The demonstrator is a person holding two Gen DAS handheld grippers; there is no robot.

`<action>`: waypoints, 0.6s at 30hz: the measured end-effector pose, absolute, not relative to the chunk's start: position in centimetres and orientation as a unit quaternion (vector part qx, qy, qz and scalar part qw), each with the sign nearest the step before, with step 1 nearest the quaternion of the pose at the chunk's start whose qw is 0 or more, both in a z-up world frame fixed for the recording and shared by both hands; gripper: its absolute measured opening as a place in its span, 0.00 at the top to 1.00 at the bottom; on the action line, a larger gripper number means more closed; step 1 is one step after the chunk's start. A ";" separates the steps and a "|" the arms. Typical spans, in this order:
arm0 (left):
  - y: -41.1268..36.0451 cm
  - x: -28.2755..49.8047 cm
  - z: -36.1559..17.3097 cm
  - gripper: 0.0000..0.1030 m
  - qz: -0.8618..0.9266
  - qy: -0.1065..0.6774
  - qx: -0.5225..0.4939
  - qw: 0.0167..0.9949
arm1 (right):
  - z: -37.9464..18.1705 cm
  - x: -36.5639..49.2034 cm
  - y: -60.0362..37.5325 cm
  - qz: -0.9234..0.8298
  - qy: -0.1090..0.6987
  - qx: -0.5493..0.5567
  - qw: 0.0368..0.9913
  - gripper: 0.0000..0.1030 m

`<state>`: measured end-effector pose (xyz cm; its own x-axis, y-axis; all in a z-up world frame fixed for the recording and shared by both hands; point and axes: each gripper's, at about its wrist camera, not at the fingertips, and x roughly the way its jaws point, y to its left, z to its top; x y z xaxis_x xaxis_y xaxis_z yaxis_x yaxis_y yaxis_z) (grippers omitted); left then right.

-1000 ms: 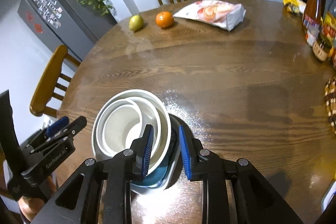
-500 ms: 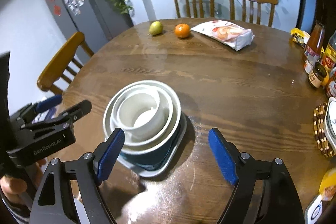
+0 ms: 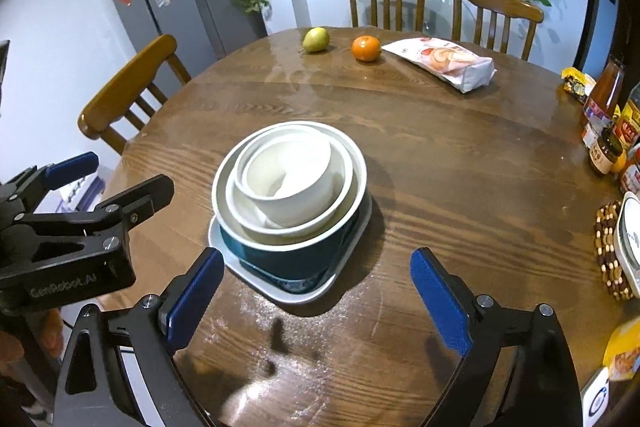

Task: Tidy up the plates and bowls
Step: 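Withdraw both grippers from the stacked dishes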

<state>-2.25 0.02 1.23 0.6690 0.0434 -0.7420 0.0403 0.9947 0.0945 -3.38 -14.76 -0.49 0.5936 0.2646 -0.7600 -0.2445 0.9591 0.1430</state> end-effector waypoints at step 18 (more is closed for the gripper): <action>0.3 -3.6 0.5 0.01 0.006 0.418 0.044 0.908 | -1.1 -4.3 -13.5 0.137 0.435 0.002 0.890 0.08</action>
<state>-3.57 0.27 0.51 0.6511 0.0484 -0.7574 0.0249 0.9961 0.0850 -4.30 -13.55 -1.11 0.5838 0.2451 -0.7740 -0.2421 0.9625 0.1223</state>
